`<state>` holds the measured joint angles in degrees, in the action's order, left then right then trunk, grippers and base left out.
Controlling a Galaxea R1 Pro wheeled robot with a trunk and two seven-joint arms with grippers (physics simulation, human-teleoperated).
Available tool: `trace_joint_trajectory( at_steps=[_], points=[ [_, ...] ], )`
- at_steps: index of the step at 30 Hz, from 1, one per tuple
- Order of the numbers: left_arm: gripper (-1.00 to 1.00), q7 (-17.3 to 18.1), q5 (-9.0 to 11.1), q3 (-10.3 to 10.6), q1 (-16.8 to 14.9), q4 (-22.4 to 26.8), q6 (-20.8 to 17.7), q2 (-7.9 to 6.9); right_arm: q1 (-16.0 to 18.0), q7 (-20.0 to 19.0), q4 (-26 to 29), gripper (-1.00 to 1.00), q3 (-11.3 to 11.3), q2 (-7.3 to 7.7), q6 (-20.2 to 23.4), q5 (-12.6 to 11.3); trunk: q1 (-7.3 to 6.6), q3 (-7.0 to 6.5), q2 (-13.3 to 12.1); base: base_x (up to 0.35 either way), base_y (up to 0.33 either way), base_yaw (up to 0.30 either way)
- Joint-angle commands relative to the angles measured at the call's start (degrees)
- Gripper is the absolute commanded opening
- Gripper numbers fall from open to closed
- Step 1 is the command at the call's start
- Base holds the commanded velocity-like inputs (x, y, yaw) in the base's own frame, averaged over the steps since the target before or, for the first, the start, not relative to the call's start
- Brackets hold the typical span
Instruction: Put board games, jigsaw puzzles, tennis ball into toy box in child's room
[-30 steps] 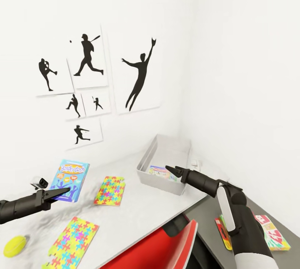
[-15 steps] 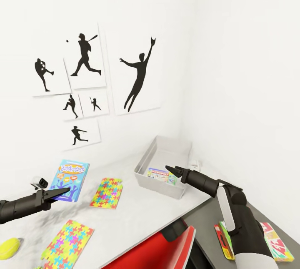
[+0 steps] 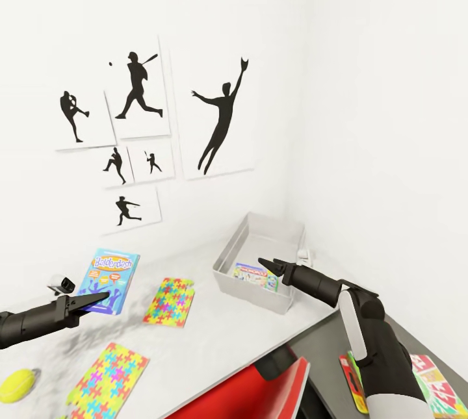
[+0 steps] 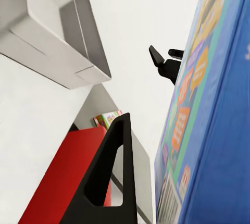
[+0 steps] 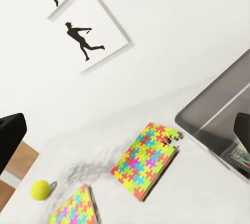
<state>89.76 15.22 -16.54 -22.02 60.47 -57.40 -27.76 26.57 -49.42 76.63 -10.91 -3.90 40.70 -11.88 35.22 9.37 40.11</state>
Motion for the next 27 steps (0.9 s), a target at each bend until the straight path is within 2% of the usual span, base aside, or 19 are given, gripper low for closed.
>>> trace_joint_trajectory(
  at_steps=[1, 19, 27],
  points=[
    [-1.0, 0.25, -0.06, 0.02, -0.04, 0.0, -0.61, -0.02, 0.06, -0.15, 0.01, 1.0, -0.11, -0.05, 0.34, -0.15, 0.02, 0.1, 0.07, 0.084, 0.032, 0.0],
    [-1.0, 0.25, -0.02, 0.02, -0.04, 0.0, -0.6, -0.02, 0.06, -0.07, -0.08, 1.0, -0.08, -0.05, 0.26, -0.06, 0.02, 0.1, 0.07, 0.049, 0.008, 0.0],
    [-1.0, 0.25, -0.01, 0.02, -0.04, 0.0, -0.6, -0.02, 0.06, -0.06, -0.16, 1.0, -0.08, -0.05, -1.38, -0.07, 0.02, 0.1, 0.07, 0.009, 0.0, 0.0]
  ],
)
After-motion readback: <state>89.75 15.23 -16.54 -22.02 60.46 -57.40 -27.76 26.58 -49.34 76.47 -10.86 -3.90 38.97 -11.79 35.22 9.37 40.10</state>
